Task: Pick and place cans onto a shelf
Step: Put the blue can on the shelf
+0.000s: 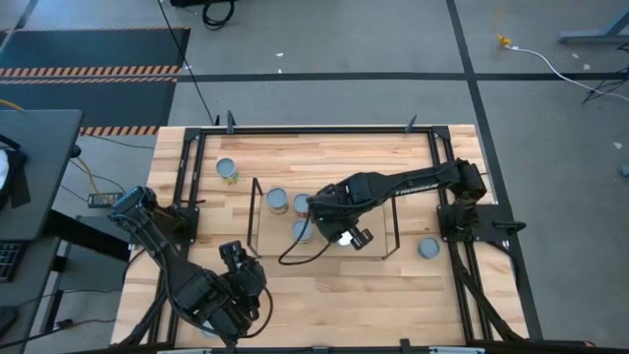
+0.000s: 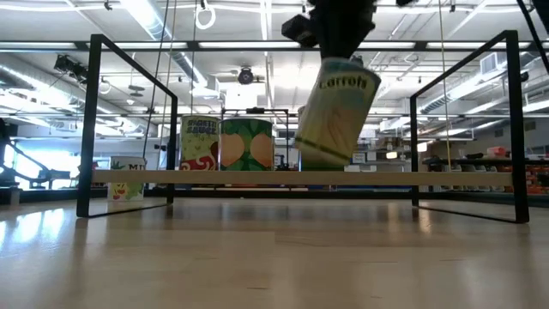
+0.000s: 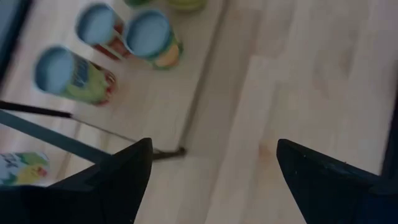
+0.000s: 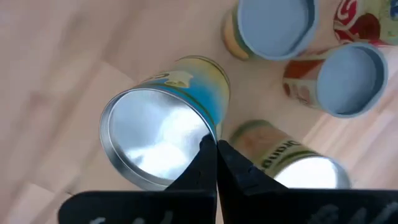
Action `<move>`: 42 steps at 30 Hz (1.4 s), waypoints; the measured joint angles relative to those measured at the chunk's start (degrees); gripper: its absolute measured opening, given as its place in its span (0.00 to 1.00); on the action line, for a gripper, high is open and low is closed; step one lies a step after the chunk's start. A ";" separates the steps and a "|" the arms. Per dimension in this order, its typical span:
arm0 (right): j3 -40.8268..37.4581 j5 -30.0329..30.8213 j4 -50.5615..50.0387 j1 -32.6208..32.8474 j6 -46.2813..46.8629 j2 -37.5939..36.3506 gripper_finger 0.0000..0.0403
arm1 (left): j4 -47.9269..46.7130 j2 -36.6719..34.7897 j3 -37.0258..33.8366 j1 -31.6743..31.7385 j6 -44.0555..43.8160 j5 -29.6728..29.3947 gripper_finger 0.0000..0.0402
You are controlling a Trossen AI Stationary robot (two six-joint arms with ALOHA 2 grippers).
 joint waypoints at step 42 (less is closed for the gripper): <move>-0.91 -2.37 1.18 -2.90 7.02 -0.64 0.13 | -0.93 0.01 0.00 5.33 10.37 -4.11 0.87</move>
